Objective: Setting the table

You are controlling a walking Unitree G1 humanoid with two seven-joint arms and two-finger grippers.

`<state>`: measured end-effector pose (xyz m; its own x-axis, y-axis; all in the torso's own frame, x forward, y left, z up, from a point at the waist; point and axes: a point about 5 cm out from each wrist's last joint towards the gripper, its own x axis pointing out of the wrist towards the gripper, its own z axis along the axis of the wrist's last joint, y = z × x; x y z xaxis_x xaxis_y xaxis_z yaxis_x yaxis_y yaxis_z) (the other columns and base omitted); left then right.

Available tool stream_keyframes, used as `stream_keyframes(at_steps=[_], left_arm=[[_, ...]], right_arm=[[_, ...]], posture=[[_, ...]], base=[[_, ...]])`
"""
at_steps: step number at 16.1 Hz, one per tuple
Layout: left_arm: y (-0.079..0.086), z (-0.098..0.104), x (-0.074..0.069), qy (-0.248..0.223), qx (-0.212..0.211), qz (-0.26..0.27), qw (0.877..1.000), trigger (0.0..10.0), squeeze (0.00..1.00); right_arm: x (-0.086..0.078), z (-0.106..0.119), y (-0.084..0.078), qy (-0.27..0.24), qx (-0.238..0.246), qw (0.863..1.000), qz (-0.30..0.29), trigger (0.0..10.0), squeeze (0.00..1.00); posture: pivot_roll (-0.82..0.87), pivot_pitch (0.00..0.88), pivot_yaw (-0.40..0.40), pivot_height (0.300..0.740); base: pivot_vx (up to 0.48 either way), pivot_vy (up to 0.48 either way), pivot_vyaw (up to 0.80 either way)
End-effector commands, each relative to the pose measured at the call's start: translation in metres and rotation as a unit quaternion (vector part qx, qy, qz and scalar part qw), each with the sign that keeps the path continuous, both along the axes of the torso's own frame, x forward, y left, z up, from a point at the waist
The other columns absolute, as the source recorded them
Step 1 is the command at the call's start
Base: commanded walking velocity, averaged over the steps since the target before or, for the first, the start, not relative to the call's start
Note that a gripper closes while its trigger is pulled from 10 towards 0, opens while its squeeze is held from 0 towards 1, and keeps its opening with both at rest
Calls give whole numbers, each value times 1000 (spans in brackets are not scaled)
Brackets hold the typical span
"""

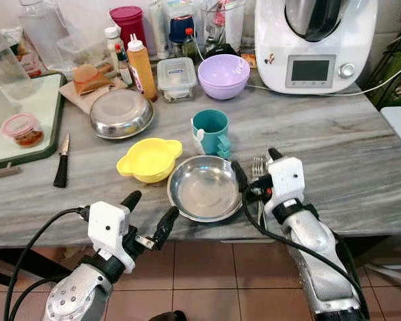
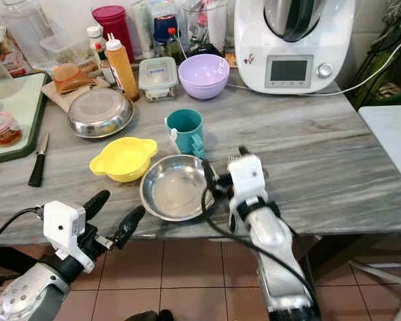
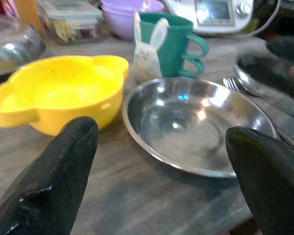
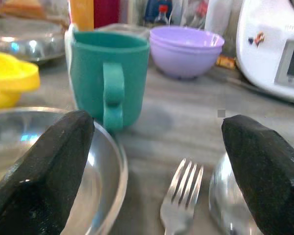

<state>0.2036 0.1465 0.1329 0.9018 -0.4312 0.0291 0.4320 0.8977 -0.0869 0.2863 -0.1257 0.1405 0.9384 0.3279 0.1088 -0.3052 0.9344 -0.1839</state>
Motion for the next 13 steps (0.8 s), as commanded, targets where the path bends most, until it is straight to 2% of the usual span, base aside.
stream_keyframes(at_steps=[1, 5, 6, 7, 8, 11, 13], left_arm=[[4, -3, 0, 1, 6, 16, 1000, 10000, 0], [11, -3, 1, -25, 17, 92, 995, 10000, 0], [17, -6, 2, -25, 32, 141, 989, 10000, 0], [21, -9, 3, -18, 38, 164, 986, 10000, 0], [26, -13, 3, -14, 52, 190, 980, 10000, 0], [31, -14, 3, -16, 75, 224, 972, 10000, 0], [31, -14, 6, -17, 74, 233, 970, 10000, 0]], right_arm=[[-4, 5, 4, -4, 2, 1000, 12, 10000, 1000], [-9, 6, -3, 0, -6, 1000, 1, 10000, 1000], [-9, 5, -8, 2, -19, 1000, -18, 10000, 447], [-9, 4, -8, 8, -13, 1000, -18, 10000, 0], [-10, 5, -9, 7, -8, 1000, -20, 10000, 0], [-7, 6, -11, 14, -3, 1000, -24, 10000, 0], [0, 3, -16, 18, -22, 997, -69, 10000, 0]], posture=[[-22, 95, 59, 740], [-26, 96, 64, 740], [-29, 97, 66, 740], [-30, 98, 63, 740], [-30, 98, 62, 740], [-29, 95, 56, 740], [-29, 96, 54, 740]], base=[[0, 0, 0], [0, 0, 0], [0, 0, 0], [0, 0, 0], [0, 0, 0], [0, 0, 0], [0, 0, 0]])
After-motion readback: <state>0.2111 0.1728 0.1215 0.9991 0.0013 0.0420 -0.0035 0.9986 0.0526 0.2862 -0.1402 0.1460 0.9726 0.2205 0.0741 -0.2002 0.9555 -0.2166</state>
